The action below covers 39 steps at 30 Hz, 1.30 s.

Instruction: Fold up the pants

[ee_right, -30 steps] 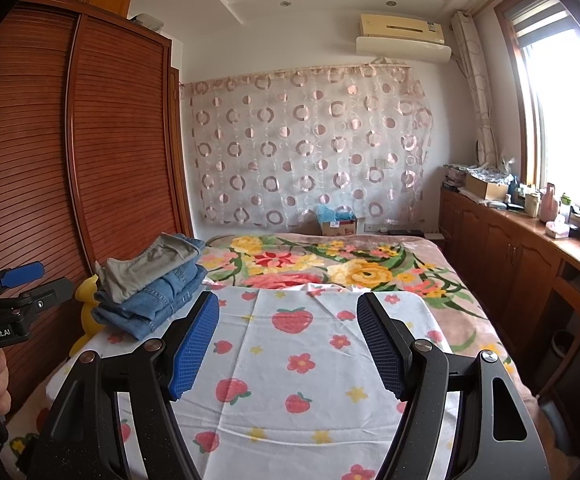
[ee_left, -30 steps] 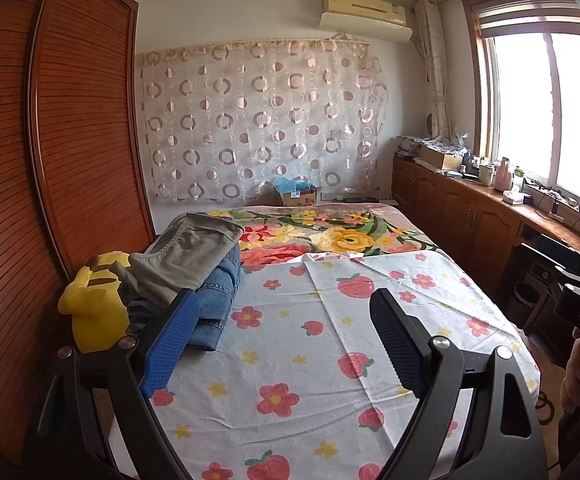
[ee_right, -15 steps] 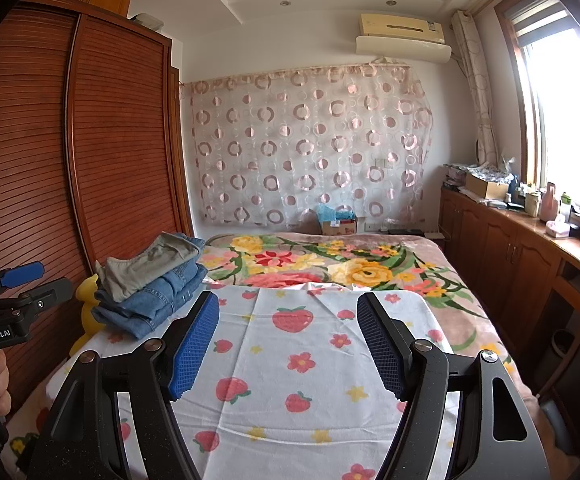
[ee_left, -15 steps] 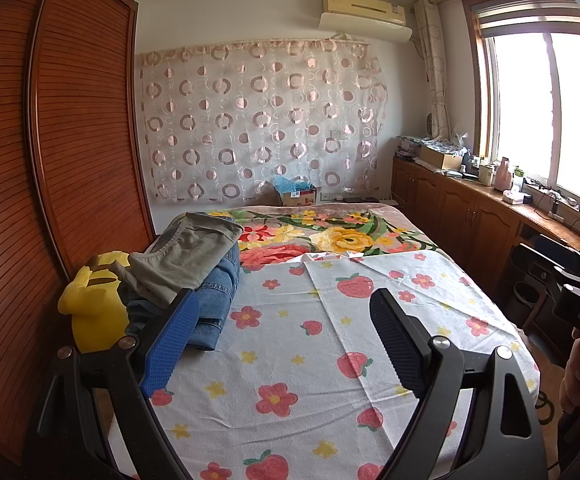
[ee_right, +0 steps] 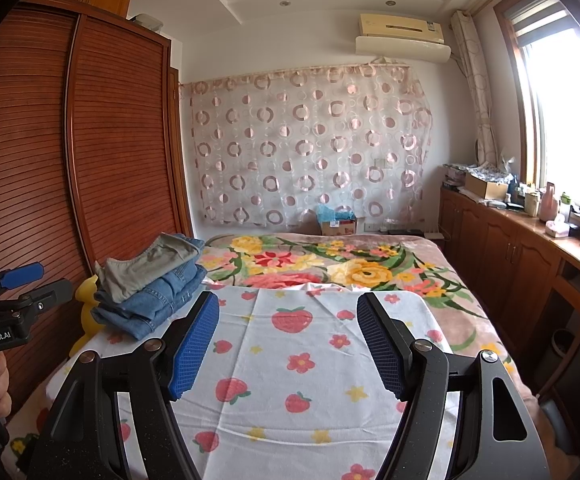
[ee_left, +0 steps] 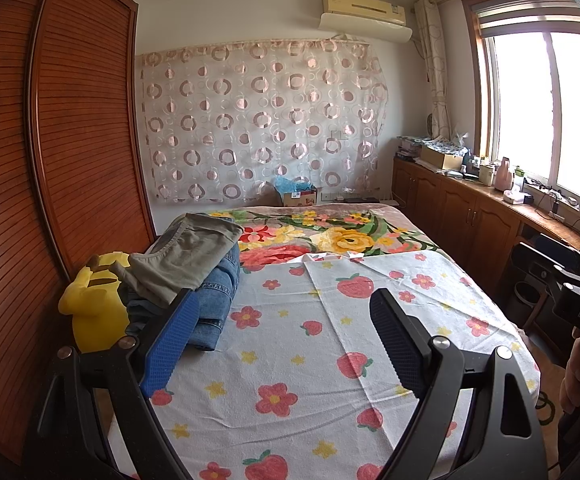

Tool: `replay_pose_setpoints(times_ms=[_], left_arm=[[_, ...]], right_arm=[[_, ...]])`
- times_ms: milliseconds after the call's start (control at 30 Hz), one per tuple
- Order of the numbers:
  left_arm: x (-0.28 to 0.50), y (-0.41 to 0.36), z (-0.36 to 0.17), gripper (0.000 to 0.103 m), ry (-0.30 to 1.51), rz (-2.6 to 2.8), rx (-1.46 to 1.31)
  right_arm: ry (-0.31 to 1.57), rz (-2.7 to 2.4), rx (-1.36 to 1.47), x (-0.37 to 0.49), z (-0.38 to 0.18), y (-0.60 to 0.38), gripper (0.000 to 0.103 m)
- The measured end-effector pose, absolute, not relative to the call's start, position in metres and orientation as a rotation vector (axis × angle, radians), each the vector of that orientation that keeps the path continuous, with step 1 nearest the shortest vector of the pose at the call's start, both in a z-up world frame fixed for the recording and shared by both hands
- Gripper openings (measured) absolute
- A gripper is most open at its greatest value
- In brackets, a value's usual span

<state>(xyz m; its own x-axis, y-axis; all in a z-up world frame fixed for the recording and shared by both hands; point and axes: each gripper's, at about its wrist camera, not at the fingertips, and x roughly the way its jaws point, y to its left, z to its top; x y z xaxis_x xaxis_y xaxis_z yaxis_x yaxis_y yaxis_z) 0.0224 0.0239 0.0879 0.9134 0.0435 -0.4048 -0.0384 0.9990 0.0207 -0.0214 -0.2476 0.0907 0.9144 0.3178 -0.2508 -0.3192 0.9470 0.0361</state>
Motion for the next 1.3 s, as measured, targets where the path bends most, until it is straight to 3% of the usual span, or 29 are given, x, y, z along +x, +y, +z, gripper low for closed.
replay_pose_setpoints(times_ms=[1300], left_arm=[[0.0214,0.022,0.0872,0.088,0.415,0.042,0.013]], right_arm=[[0.255,0.321,-0.002,-0.0247,0.0883,-0.2448,0.073]])
